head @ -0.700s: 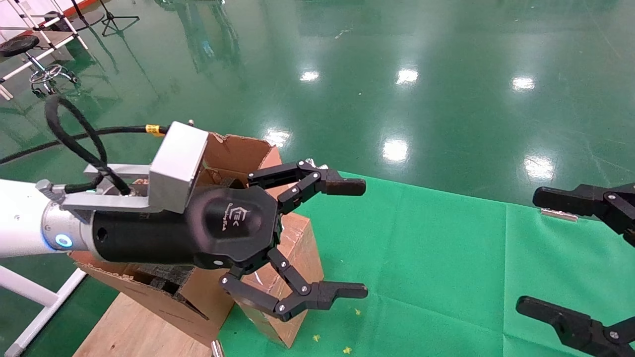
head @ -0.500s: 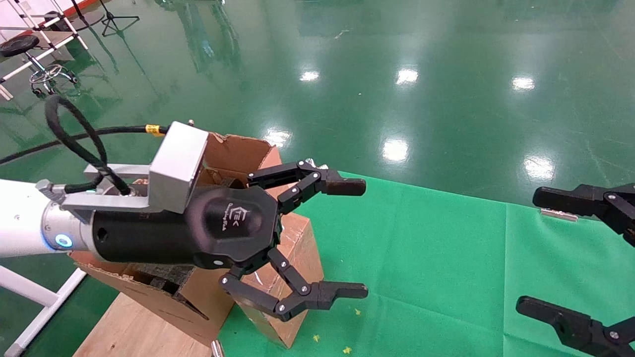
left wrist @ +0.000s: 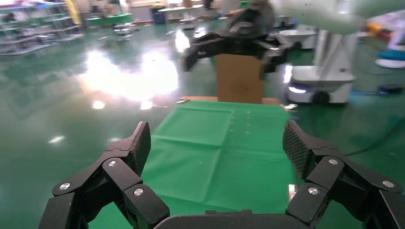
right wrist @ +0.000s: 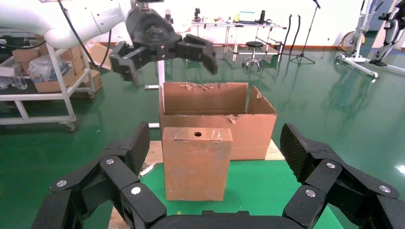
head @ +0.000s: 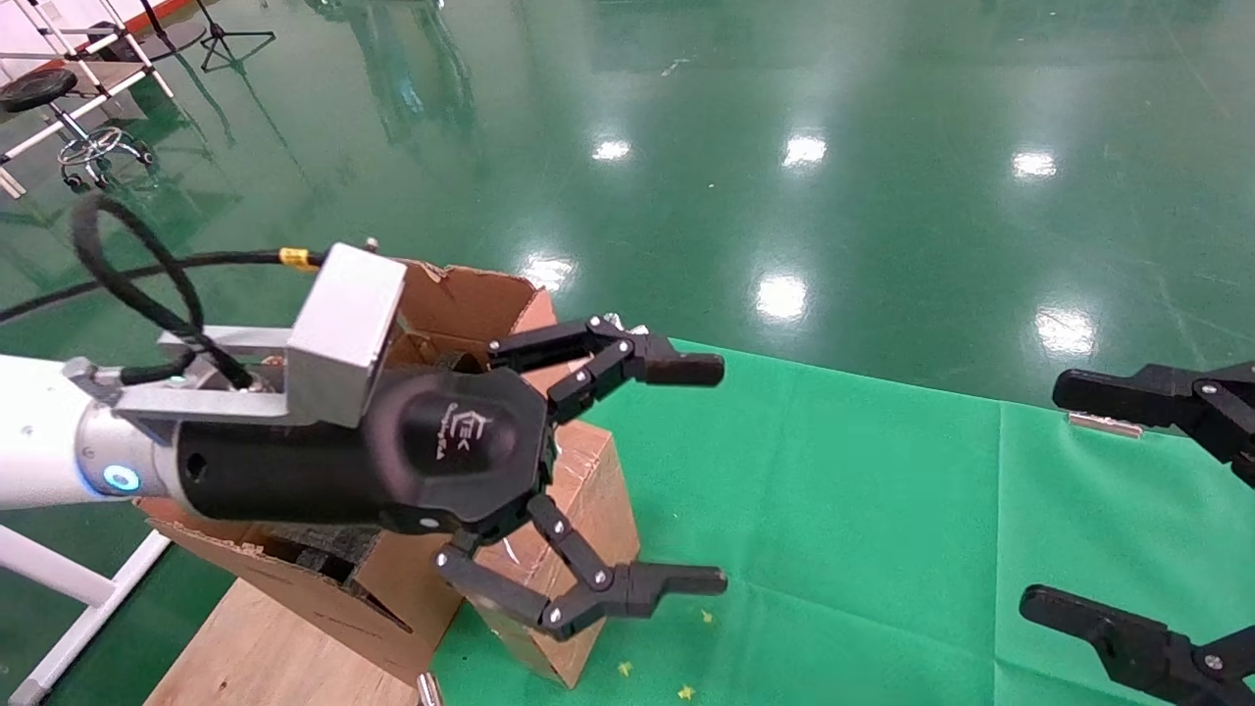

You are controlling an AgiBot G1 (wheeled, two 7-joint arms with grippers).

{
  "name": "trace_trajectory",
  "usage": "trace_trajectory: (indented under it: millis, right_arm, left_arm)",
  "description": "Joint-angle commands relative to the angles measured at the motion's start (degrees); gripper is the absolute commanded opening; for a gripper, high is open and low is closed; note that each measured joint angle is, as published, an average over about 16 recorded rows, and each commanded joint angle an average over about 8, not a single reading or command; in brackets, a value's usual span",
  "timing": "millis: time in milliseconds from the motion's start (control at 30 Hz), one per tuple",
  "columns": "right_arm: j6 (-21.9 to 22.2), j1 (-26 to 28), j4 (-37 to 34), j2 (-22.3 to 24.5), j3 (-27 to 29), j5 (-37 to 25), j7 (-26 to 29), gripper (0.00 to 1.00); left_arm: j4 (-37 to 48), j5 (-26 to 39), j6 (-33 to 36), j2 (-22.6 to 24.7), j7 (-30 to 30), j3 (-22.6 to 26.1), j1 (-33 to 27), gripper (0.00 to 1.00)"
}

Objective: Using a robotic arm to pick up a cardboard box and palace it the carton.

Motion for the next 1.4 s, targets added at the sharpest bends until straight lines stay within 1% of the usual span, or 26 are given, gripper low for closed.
trace_trajectory:
  millis: [33,167,267,367,500,600,700,800,933,1200,1400]
  right_arm:
    - [0.0,0.0,0.0,0.0,0.0,0.0,0.0,0.01]
    - [0.0,0.0,0.0,0.0,0.0,0.0,0.0,0.0]
    - [0.01,0.0,-0.01,0.01,0.0,0.0,0.0,0.0]
    - [0.02,0.0,-0.01,0.01,0.0,0.0,0.0,0.0]
    - [0.02,0.0,-0.02,0.01,0.0,0.0,0.0,0.0]
    - [0.02,0.0,-0.02,0.01,0.0,0.0,-0.01,0.0]
    - [0.02,0.0,-0.02,0.01,0.0,0.0,-0.01,0.0]
    - [0.02,0.0,-0.02,0.01,0.0,0.0,-0.01,0.0]
    - [0.02,0.0,-0.02,0.01,0.0,0.0,-0.01,0.0]
    - [0.03,0.0,-0.02,0.02,0.0,0.0,-0.01,0.0]
    - [0.03,0.0,-0.02,0.02,0.0,0.0,-0.01,0.0]
  left_arm:
    - [-0.65,1.76,-2.06,-0.43,0.41,-0.13,0.09,1.0]
    - [-1.79,4.75,-6.72,-1.23,-2.31,0.59,0.6,1.0]
    - [-1.99,5.99,-8.32,-1.61,-4.22,1.42,0.81,1.0]
    - [-2.03,6.67,-9.12,-1.88,-4.97,2.0,0.89,1.0]
    - [-1.76,8.62,-9.5,-2.16,-3.66,2.1,0.05,1.0]
    - [-1.93,13.09,-10.76,-2.71,-3.44,3.14,-1.78,1.0]
    - [-2.26,19.32,-12.28,-3.1,-4.78,4.81,-4.61,1.0]
    - [-2.51,25.02,-12.94,-3.27,-8.41,6.78,-7.73,1.0]
    - [-2.67,30.0,-11.36,-3.39,-15.11,9.13,-11.74,1.0]
    - [-2.78,35.81,-3.04,-3.04,-28.7,13.4,-19.47,1.0]
    - [-2.86,38.93,2.12,-2.14,-34.79,15.57,-24.1,1.0]
